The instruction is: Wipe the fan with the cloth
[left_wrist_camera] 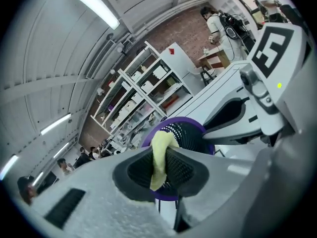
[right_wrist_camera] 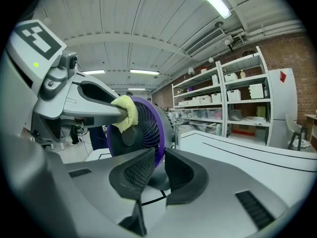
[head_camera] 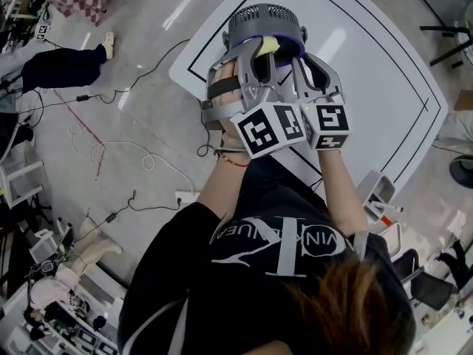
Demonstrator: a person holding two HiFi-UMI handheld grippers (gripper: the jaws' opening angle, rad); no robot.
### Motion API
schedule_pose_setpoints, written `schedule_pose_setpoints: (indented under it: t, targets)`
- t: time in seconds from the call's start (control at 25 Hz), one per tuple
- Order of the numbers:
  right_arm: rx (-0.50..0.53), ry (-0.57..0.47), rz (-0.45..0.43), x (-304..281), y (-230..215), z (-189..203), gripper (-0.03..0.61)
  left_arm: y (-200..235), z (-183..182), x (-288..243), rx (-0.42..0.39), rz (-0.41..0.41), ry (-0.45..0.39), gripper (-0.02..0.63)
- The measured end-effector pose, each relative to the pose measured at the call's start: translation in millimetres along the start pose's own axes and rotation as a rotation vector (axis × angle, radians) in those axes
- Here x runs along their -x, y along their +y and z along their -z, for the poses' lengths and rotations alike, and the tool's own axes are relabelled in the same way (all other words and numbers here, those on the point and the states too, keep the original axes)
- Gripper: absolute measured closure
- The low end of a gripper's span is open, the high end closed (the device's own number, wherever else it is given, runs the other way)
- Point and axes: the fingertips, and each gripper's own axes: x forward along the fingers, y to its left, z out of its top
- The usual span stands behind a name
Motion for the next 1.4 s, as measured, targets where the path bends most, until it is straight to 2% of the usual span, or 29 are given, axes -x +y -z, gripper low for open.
schedule_pose_setpoints:
  t: [0.2,0.44,0.76,1.0,1.08,1.28,1.4]
  targets:
    - [0.001,-0.005,-0.005,1.1,0.4,-0.3,0.519,-16.4,-20.1,-2.2,-0.054,0.049,-0.047,0.561]
    - [-0.015,-0.018,-0.028,-2.7,0.2,2.0,0.518,-32.1,-22.9,-10.5,-0.035,0.142,-0.093,0.561]
    - [-0.036,-0.013,-0.073,-8.3,-0.6,0.0,0.514,-51.6,-19.4,-14.2,0.155,0.324,-0.163,0.561]
    - [-0.062,0.006,-0.092,-4.7,-0.9,4.4,0.515,-57.5,-1.5,-5.1,0.386,0.466,-0.182,0.561]
    - [-0.063,0.018,-0.097,-1.8,-1.4,7.3,0.519,-59.2,6.0,-0.1,0.432,0.498,-0.178,0.561]
    - [-0.057,0.015,-0.065,10.8,-8.4,5.8,0.564,-60.3,29.0,12.7,0.41,0.48,-0.141,0.561]
    - [-0.075,0.004,-0.053,23.1,-14.5,2.9,0.578,-57.6,39.3,21.5,0.455,0.449,-0.14,0.561]
